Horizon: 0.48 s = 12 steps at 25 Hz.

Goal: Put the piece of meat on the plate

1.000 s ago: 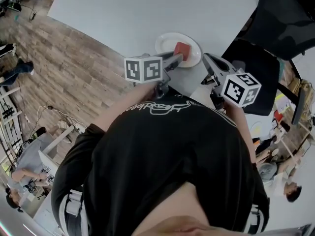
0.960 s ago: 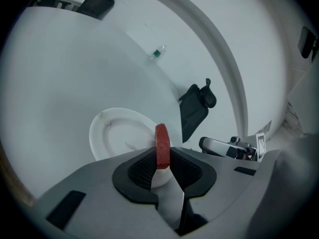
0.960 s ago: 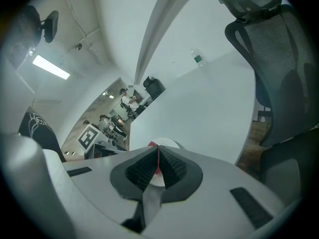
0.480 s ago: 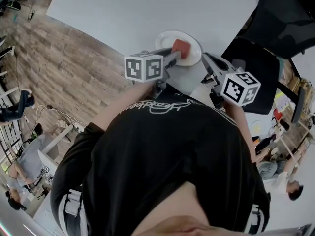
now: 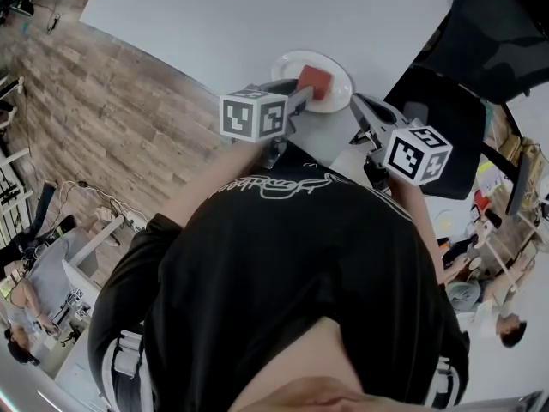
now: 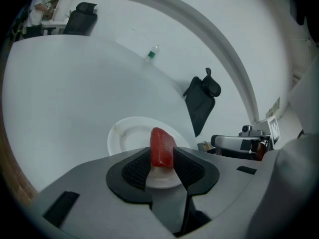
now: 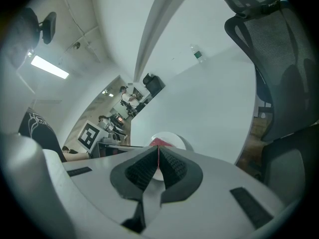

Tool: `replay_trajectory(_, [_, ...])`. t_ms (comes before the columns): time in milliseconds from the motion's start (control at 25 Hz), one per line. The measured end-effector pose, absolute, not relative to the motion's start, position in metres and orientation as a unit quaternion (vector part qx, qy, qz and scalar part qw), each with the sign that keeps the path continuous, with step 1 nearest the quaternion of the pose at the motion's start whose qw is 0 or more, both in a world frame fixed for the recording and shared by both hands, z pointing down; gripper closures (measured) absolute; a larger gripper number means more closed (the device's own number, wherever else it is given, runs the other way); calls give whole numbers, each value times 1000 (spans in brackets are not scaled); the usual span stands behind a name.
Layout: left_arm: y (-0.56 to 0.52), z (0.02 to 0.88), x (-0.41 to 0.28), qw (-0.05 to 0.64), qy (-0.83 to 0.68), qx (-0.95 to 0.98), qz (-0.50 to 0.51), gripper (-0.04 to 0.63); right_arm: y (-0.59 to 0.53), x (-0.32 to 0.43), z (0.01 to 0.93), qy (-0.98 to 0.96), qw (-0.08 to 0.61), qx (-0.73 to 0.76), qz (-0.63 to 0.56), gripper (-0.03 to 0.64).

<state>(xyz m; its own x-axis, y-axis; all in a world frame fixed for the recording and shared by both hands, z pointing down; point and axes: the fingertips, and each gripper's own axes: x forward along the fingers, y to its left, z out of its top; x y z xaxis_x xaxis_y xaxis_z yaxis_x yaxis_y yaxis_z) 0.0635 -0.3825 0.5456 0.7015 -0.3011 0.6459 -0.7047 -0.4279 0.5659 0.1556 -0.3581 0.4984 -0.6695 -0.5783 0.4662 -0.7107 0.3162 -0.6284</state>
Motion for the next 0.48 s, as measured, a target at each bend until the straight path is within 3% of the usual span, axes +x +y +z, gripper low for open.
replay_trajectory(480, [-383, 529, 52, 390, -341, 826, 221, 422, -343, 154, 496, -816, 98, 395, 409, 604])
